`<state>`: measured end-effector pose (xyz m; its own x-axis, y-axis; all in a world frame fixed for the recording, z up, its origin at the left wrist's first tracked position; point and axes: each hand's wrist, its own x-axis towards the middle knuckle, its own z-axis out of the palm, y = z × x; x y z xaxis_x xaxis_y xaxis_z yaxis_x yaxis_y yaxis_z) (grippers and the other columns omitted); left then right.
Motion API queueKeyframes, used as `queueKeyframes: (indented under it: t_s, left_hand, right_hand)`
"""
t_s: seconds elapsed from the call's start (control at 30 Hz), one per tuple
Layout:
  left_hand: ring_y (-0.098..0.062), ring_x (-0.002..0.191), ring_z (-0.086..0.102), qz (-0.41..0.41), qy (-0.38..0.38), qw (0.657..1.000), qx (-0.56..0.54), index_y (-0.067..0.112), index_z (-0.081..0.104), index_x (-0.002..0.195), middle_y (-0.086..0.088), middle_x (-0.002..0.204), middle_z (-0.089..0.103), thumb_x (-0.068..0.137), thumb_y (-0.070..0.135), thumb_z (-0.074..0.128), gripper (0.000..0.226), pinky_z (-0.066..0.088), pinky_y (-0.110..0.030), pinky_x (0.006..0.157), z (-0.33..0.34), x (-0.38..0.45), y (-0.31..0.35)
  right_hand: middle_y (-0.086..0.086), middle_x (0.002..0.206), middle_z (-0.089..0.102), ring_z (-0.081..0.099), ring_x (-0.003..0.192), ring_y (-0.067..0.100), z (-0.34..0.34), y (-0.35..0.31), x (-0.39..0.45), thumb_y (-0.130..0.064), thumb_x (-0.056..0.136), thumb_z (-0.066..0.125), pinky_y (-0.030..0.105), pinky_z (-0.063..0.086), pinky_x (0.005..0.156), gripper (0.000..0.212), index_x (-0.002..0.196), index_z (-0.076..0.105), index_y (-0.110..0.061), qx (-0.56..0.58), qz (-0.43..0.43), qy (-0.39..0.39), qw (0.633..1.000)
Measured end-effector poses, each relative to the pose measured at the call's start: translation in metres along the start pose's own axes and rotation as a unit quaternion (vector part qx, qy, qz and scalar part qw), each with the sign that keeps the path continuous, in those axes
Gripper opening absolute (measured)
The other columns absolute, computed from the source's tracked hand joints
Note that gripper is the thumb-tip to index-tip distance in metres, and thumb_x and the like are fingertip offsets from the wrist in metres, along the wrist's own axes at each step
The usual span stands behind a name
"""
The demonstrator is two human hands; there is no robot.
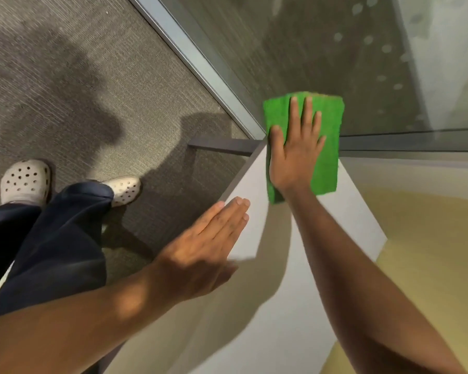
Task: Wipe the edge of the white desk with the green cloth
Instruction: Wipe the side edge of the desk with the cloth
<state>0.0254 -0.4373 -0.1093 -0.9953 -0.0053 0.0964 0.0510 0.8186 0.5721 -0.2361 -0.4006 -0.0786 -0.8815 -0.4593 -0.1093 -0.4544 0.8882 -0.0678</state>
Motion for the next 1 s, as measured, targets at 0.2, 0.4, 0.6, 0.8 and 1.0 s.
queueKeyframes:
  t_s: [0.2, 0.4, 0.6, 0.8, 1.0]
  left_hand:
    - [-0.041, 0.168, 0.000, 0.012, -0.027, 0.999, 0.028, -0.009, 0.008, 0.167, -0.030, 0.179, 0.002, 0.109, 0.049, 0.034, 0.086, 0.006, -0.055, 0.136, -0.001, 0.005, -0.004]
    - [-0.041, 0.167, 0.010, 0.016, -0.045, 0.998, 0.041, -0.010, 0.018, 0.166, -0.029, 0.177, 0.017, 0.108, 0.060, 0.042, 0.094, 0.014, -0.055, 0.136, -0.011, 0.007, -0.004]
    - [-0.041, 0.167, 0.014, 0.010, -0.040, 0.998, 0.039, -0.009, 0.023, 0.165, -0.028, 0.177, 0.016, 0.106, 0.057, 0.048, 0.093, 0.020, -0.055, 0.134, -0.016, 0.008, -0.003]
    - [-0.039, 0.168, 0.005, 0.005, -0.048, 0.998, 0.030, -0.008, 0.017, 0.167, -0.027, 0.179, 0.010, 0.103, 0.056, 0.046, 0.095, 0.015, -0.055, 0.136, -0.012, 0.007, -0.003]
    - [-0.037, 0.169, 0.008, 0.000, -0.032, 0.999, 0.027, -0.006, 0.019, 0.167, -0.025, 0.180, 0.012, 0.097, 0.058, 0.052, 0.101, 0.021, -0.054, 0.135, -0.011, 0.007, -0.004]
  right_hand:
    - [-0.005, 0.168, 0.041, 0.032, 0.159, 0.024, -0.006, -0.024, 0.049, -0.038, 0.101, 0.039, 0.063, 0.021, 0.128, 0.059, 0.160, 0.039, -0.029, 0.036, 0.111, 0.025, 0.993]
    - [-0.003, 0.179, 0.011, 0.020, 0.163, 0.030, 0.010, -0.034, -0.058, -0.040, 0.110, 0.033, 0.062, 0.013, 0.129, 0.061, 0.168, 0.020, -0.027, 0.033, -0.004, 0.005, 0.999]
    - [-0.005, 0.174, 0.029, 0.054, 0.132, 0.026, -0.002, -0.005, -0.006, -0.047, 0.104, 0.044, 0.052, 0.038, 0.114, 0.054, 0.155, 0.047, -0.032, -0.030, -0.119, 0.007, 0.992]
    - [-0.001, 0.098, 0.073, 0.066, 0.103, 0.032, -0.013, 0.017, 0.067, -0.063, 0.095, 0.040, 0.039, 0.045, 0.081, 0.038, 0.093, 0.063, -0.033, 0.066, 0.040, 0.013, 0.997]
    - [-0.003, 0.071, 0.054, 0.055, 0.077, 0.028, -0.020, 0.050, 0.052, -0.056, 0.103, 0.035, 0.039, 0.037, 0.069, 0.048, 0.071, 0.049, -0.024, 0.091, 0.112, 0.034, 0.989]
